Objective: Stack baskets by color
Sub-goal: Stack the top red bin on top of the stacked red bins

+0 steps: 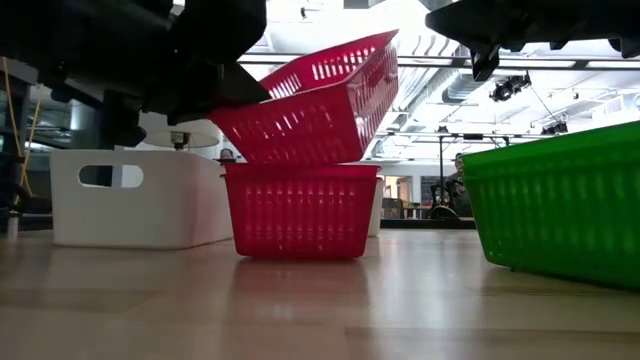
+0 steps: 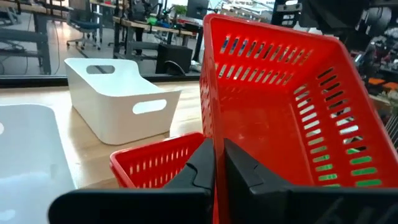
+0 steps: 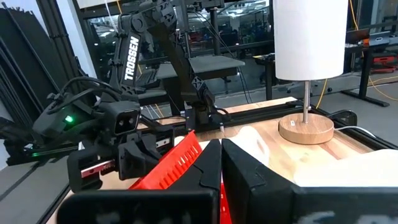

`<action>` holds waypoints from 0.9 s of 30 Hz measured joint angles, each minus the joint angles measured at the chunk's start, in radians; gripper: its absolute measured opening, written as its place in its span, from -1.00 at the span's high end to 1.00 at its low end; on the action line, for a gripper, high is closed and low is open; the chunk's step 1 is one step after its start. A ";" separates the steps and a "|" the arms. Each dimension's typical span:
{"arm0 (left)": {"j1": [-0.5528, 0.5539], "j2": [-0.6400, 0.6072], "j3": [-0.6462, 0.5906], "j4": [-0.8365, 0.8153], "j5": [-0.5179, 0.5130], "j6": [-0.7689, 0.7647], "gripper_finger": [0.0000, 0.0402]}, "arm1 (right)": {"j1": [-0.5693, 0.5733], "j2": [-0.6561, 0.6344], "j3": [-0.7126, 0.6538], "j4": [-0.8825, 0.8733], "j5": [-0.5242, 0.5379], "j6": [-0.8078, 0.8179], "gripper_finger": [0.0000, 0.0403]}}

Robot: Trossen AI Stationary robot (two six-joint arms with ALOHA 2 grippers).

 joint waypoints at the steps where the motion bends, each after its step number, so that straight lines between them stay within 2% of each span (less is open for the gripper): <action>1: -0.003 0.000 0.000 0.000 -0.002 0.005 1.00 | 0.000 0.000 0.000 0.000 0.000 0.000 1.00; 6: -0.022 -0.015 0.000 0.005 -0.056 0.062 1.00 | 0.000 0.000 0.000 0.000 0.000 0.000 1.00; 10: -0.036 -0.072 0.000 0.005 -0.074 0.140 1.00 | 0.000 0.000 0.000 0.000 0.000 0.000 1.00; 13: -0.046 -0.142 0.000 0.005 -0.075 0.271 1.00 | 0.000 0.000 0.000 0.000 0.000 0.000 1.00; 17: -0.055 -0.267 0.001 -0.005 -0.079 0.527 1.00 | 0.000 0.000 0.000 0.000 0.000 0.000 1.00; 19: -0.055 -0.331 -0.007 -0.016 -0.072 0.595 1.00 | 0.000 0.000 0.000 0.000 0.000 0.000 1.00; 21: -0.047 -0.392 -0.011 -0.057 -0.008 0.658 1.00 | 0.000 0.000 0.000 0.000 0.000 0.000 1.00; 27: 0.009 -0.544 -0.012 -0.200 0.306 0.922 1.00 | 0.000 0.000 0.000 0.000 0.000 0.000 1.00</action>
